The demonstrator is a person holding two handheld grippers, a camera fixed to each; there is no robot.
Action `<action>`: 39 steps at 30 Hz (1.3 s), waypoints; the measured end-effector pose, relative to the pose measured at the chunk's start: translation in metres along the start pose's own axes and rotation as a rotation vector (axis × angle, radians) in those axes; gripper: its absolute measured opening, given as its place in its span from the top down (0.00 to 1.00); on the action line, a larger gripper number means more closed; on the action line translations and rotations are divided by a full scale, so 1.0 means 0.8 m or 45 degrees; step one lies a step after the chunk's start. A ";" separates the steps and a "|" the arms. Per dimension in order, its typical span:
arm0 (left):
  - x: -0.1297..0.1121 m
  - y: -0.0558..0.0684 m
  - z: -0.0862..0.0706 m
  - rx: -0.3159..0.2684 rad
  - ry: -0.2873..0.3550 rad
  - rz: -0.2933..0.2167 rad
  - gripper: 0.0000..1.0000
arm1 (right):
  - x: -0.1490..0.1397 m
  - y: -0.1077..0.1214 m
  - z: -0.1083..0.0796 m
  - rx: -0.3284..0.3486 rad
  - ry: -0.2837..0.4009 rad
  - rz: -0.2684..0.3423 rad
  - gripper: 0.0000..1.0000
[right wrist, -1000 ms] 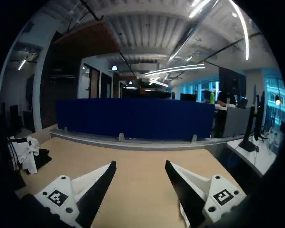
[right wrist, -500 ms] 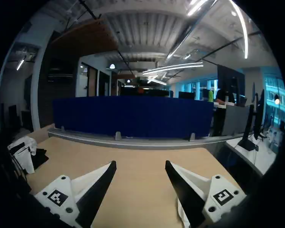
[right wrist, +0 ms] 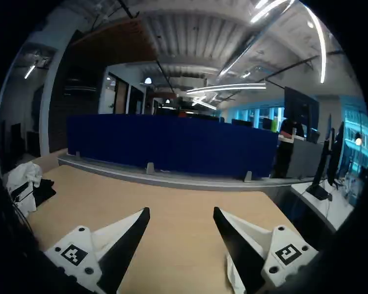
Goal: Fold towel
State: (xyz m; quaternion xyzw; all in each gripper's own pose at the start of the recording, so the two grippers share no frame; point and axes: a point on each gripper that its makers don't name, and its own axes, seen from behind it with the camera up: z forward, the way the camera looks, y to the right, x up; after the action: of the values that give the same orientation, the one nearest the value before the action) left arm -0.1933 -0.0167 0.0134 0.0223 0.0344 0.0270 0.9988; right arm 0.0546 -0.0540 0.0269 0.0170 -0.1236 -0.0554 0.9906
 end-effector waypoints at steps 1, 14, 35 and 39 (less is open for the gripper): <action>-0.003 -0.002 0.000 0.004 -0.001 -0.001 0.06 | -0.003 -0.002 0.001 0.002 -0.003 -0.003 0.00; -0.036 -0.013 -0.003 0.016 -0.031 -0.019 0.06 | -0.018 -0.009 0.012 0.012 -0.018 -0.016 0.00; -0.043 -0.012 0.007 0.011 -0.062 -0.027 0.06 | -0.001 -0.002 0.004 0.011 0.049 0.037 0.00; -0.043 -0.012 0.007 0.011 -0.062 -0.027 0.06 | 0.008 0.006 0.002 0.008 0.081 0.073 0.00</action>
State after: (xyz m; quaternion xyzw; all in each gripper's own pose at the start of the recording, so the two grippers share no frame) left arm -0.2267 -0.0282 0.0208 0.0268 0.0104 0.0157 0.9995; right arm 0.0611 -0.0499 0.0303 0.0185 -0.0927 -0.0258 0.9952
